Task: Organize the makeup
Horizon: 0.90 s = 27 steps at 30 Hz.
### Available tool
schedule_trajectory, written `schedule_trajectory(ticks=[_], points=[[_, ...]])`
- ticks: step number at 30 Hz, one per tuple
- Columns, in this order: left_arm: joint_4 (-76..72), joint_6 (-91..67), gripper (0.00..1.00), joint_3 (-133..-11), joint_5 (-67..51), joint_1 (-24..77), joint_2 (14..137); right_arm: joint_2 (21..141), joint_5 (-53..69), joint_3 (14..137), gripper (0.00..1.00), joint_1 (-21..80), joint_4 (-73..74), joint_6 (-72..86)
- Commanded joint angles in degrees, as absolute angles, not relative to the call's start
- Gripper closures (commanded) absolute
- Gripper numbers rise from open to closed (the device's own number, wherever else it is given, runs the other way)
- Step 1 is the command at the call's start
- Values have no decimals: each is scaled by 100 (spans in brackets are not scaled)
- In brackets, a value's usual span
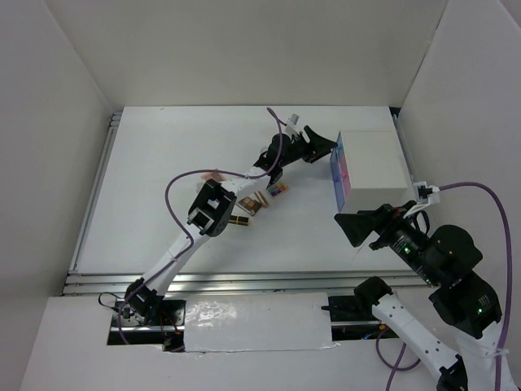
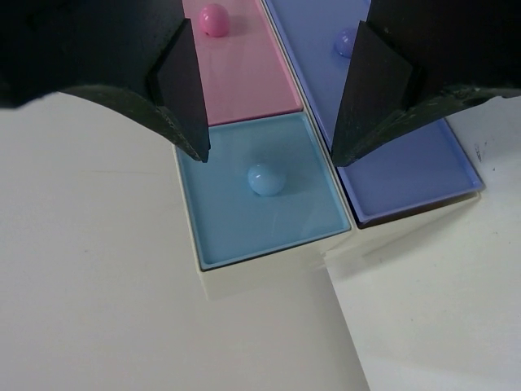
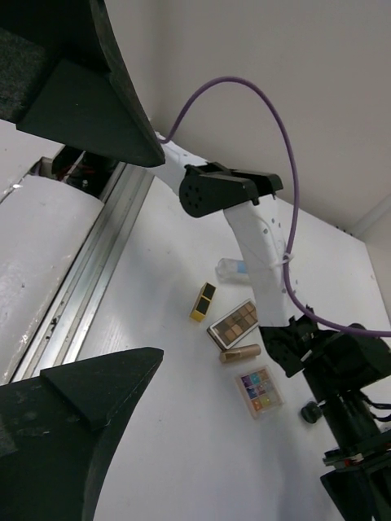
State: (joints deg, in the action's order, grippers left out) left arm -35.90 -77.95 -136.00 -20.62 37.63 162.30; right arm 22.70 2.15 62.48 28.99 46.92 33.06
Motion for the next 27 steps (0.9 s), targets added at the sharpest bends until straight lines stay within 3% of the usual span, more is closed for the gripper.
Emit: schedule_trajectory(ticks=[1, 9, 27], points=[[-3876, -7716, 26, -13834, -1723, 3876, 16383, 2180, 220, 6513, 0, 2865, 4808, 3173], [-3991, -7805, 34, -14079, -1336, 3981, 16585, 2092, 352, 6521, 0, 2865, 4922, 3173], [-4280, -7936, 40, -14115, -800, 4052, 16559, 1960, 290, 6583, 0, 2874, 5089, 3103]])
